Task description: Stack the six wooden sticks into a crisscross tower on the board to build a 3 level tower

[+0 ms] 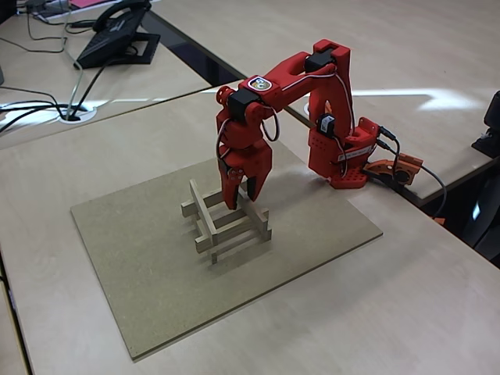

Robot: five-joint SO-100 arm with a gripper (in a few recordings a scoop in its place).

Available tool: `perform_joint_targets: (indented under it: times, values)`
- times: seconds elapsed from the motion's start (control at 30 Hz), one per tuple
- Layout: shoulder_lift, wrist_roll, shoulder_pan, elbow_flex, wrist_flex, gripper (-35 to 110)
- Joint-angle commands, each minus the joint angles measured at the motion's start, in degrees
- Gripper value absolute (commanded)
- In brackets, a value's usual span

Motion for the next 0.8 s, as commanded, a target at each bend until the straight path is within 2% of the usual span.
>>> perform_joint_targets:
  times: [0.0, 0.3, 0.43, 0.77]
  values:
    - [2.8, 1.1, -1.1, 1.1, -0.3, 14]
    - [3.7, 2.8, -0.9, 2.4, -0.5, 13]
    - [3.7, 3.1, -0.7, 2.4, -0.6, 0]
    - [3.2, 3.0, -0.2, 1.9, -0.4, 0]
